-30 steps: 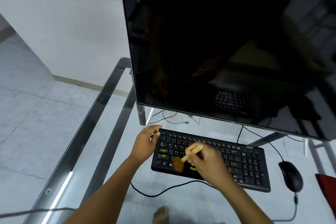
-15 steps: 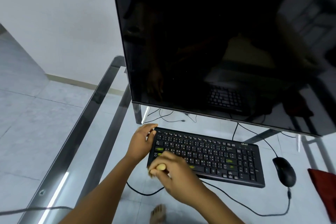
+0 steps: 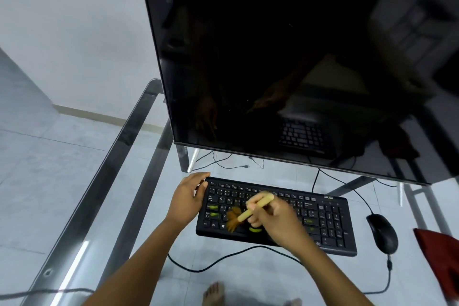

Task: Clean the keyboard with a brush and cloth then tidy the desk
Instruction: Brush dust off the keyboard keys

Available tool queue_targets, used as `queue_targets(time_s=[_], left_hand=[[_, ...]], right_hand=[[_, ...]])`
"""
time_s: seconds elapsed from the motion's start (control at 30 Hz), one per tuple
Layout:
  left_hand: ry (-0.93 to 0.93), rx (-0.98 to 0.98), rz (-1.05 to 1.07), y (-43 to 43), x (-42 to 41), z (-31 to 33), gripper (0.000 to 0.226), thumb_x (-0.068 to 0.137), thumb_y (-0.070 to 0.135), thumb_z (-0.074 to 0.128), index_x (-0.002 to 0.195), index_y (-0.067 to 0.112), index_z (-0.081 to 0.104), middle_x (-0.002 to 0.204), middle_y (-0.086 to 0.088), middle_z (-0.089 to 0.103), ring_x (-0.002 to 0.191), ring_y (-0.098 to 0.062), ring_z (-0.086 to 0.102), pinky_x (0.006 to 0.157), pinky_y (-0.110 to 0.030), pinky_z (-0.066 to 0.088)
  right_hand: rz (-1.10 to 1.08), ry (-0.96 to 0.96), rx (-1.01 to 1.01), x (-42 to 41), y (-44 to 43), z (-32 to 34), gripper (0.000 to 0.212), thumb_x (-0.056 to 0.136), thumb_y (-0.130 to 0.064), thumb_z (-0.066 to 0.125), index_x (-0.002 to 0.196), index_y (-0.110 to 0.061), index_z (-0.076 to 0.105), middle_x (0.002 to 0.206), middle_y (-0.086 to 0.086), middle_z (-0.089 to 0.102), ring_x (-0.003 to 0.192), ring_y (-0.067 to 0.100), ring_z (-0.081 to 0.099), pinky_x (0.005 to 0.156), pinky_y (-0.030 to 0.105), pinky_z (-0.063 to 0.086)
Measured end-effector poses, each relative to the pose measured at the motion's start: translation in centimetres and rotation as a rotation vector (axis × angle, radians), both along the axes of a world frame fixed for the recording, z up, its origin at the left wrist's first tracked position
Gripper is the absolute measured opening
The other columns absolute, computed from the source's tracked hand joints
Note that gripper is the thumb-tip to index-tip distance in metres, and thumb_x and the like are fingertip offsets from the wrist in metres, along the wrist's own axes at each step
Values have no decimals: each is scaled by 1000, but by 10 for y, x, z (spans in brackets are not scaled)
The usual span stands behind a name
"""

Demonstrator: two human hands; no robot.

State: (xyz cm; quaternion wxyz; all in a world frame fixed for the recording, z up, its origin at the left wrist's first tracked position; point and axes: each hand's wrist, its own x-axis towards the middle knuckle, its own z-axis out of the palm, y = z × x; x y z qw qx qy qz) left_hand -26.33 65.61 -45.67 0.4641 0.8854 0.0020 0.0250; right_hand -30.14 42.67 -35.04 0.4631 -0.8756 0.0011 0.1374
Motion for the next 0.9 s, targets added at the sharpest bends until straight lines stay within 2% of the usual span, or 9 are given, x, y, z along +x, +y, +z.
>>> queue_targets(time_s=[0.13,0.23,0.33,0.4,0.47,0.6,0.7,0.83,0.9], left_hand=[[2,-7,-3,0,0,1,29,98,18,50,125,17,62,119,10,60,112,-8,52,91,-15,40],[-26,12,0,0,-1,1,30,98,15,51,126,14,62,119,6,61,111,-11,53,94,-23,43],[-34,26,-6,0,-2,1,31,98,14,52,127,14,62,118,8,60,110,-10,52,92,-16,37],[-23,20,-7,-1,-2,1,31,98,14,52,128,14,61,119,5,61,112,-11,52,92,-16,37],[-16,22,-10,0,-2,0,32,98,15,52,128,14,61,120,3,62,113,-13,53,93,-20,39],[-16,22,-10,2,-2,1,32,98,16,52,128,14,61,120,5,61,114,-12,52,94,-22,39],[-25,37,-14,2,-2,-1,32,98,17,51,128,14,61,121,3,62,114,-13,52,94,-23,40],[-38,49,-15,2,-2,-4,32,98,16,51,128,14,61,121,2,62,114,-14,52,95,-26,41],[-55,48,-9,1,-2,-4,31,97,15,52,127,14,62,120,2,63,112,-13,52,95,-24,39]], right_hand=[[-195,-201,-34,22,-6,3,10,92,-21,60,86,-25,67,86,-8,70,78,7,66,74,24,53],[-77,-6,51,28,7,5,9,95,-21,58,92,-20,66,84,-1,74,79,11,71,78,26,57],[-189,-115,-15,36,12,6,15,94,-16,58,83,-23,65,81,-9,69,75,2,65,70,10,48],[-241,-110,60,42,8,6,11,95,-18,57,86,-20,63,78,-4,71,73,5,68,74,19,53],[-127,10,35,43,8,5,8,96,-21,56,92,-16,62,76,2,73,73,14,71,77,34,59],[-205,-161,-45,43,0,6,9,95,-21,57,89,-22,63,85,-2,73,75,11,70,72,25,56],[-133,-64,61,38,-7,4,9,95,-20,58,94,-12,63,79,6,73,71,17,71,72,30,59],[-219,-218,-65,29,-16,3,16,93,-18,59,83,-30,64,82,-5,71,77,11,68,72,20,53],[-182,-236,-67,23,-23,-1,12,94,-15,58,87,-22,65,84,1,73,77,16,68,73,21,55]])
